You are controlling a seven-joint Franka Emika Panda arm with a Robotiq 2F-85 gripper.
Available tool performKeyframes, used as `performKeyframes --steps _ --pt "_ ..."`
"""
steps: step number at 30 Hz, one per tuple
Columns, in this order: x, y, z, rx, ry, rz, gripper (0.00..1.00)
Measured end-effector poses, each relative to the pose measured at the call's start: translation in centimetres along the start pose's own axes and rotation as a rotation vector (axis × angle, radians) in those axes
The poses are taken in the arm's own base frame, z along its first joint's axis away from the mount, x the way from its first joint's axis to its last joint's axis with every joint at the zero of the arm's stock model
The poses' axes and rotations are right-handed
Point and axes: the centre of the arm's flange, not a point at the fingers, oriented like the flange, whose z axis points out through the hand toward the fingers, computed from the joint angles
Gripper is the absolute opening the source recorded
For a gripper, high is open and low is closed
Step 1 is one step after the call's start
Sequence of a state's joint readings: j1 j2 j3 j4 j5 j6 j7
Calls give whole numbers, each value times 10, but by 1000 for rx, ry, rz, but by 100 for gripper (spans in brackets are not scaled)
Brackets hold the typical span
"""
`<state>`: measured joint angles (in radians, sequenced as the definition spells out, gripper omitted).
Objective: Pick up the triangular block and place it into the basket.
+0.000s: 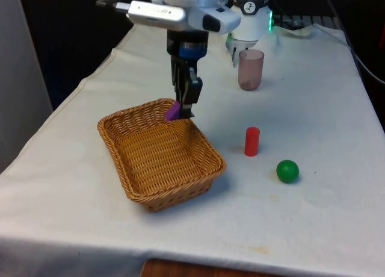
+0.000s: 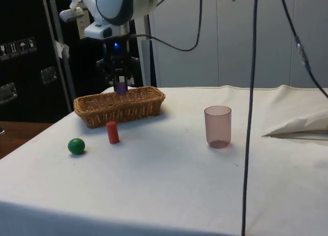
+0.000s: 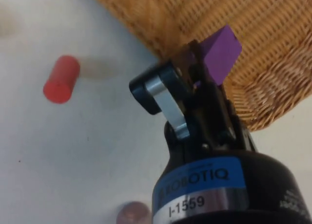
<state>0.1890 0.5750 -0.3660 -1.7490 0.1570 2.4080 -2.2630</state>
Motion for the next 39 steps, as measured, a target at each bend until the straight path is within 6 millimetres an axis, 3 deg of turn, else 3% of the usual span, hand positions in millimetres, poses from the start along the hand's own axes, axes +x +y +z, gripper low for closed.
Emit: performKeyframes --steps 17,25,27,31,32,34,39 --pt "-30 16 60 21 -38 16 33" --pt "-43 13 61 29 -54 20 34" --pt "-43 13 61 29 -54 20 47" --pt "-43 13 60 29 -55 21 65" --pt "-43 13 60 29 -55 21 65" --pt "-44 13 61 30 -55 22 79" --pt "-44 12 61 29 -54 23 100"
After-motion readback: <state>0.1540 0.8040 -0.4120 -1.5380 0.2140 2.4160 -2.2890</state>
